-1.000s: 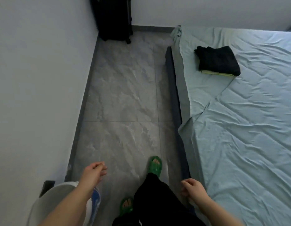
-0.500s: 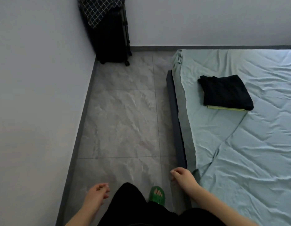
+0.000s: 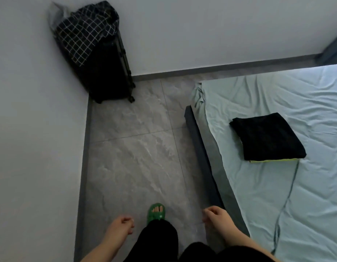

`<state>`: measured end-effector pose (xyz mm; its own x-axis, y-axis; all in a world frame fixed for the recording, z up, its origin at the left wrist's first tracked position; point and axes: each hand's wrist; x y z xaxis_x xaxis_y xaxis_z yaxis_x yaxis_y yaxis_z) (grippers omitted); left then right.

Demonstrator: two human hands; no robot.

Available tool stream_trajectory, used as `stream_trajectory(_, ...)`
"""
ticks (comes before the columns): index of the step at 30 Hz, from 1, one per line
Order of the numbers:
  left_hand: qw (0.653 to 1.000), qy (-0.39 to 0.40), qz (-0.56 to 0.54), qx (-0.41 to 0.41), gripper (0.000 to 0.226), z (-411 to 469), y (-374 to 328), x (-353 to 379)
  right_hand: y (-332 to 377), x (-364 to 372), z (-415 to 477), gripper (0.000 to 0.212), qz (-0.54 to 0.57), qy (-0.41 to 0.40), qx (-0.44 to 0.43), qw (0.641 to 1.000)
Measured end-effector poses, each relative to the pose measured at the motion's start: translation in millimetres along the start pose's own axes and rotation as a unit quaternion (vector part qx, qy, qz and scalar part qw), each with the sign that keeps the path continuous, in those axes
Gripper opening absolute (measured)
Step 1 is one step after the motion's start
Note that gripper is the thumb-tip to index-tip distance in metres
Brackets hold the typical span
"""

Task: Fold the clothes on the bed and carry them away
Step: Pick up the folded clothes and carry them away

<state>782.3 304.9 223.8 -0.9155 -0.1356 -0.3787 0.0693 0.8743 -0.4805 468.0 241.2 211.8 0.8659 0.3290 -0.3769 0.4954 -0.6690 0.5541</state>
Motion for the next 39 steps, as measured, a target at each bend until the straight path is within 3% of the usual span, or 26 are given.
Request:
stream_trajectory(5,0.997,0.052,0.038,0.036,0.009,47,-107,4,22,-22,22,0.015,0.018,-0.040,0.051,0.998)
stream_trajectory(13,0.987,0.102,0.110,0.062,0.012,99,-234,71,18,-78,77,0.014,0.110,-0.090,0.149,0.979)
stream_trajectory(25,0.957,0.129,0.242,0.094,0.011,135,-400,185,116,-193,186,0.016,0.214,-0.105,0.146,0.960)
stream_trajectory(30,0.926,0.173,0.318,0.107,0.012,162,-468,250,154,-237,213,0.019,0.295,-0.154,0.151,0.931)
stream_trajectory(39,0.817,0.324,0.448,0.168,0.013,197,-561,421,159,-266,262,0.018,0.425,-0.259,0.246,0.832)
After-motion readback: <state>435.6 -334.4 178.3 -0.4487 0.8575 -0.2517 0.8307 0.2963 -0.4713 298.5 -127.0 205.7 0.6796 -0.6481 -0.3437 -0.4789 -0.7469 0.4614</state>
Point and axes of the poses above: each hand's wrist, its own z-axis towards the middle knuckle, its own x-axis out of the palm, y = z × x, and after that the axes turned 1 degree about -y, right-handed
